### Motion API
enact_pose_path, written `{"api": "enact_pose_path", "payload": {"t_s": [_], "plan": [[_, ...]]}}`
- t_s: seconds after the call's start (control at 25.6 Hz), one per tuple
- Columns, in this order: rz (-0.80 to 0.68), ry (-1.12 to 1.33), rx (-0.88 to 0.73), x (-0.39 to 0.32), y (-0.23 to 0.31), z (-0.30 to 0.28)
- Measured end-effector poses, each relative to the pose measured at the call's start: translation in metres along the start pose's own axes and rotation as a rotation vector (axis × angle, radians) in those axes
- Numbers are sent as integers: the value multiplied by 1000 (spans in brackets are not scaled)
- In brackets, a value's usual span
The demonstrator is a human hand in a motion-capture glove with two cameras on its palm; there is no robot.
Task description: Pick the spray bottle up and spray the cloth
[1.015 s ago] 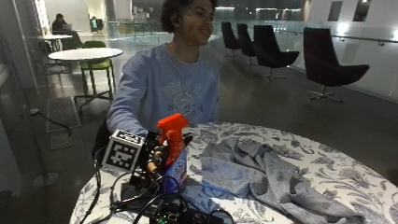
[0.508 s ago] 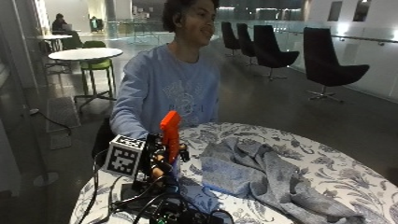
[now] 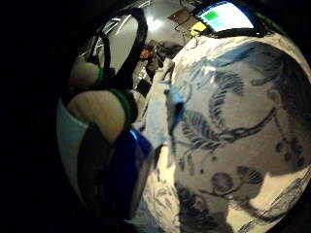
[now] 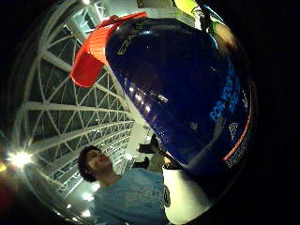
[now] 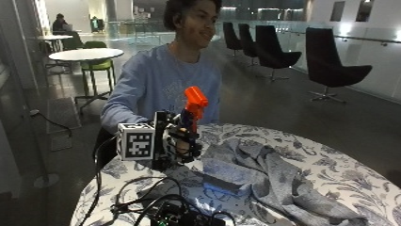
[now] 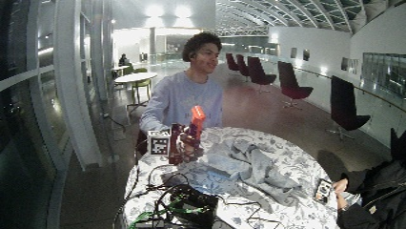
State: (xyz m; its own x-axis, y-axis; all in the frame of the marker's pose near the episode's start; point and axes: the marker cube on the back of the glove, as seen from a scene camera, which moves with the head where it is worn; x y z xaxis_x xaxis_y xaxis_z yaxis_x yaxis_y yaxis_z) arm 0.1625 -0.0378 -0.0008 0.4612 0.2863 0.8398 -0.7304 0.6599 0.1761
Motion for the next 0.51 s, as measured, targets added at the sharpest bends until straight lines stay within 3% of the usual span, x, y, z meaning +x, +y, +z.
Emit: {"api": "enact_pose_path", "payload": {"t_s": [0.51], "plan": [[371, -71, -375, -28, 0, 56]]}}
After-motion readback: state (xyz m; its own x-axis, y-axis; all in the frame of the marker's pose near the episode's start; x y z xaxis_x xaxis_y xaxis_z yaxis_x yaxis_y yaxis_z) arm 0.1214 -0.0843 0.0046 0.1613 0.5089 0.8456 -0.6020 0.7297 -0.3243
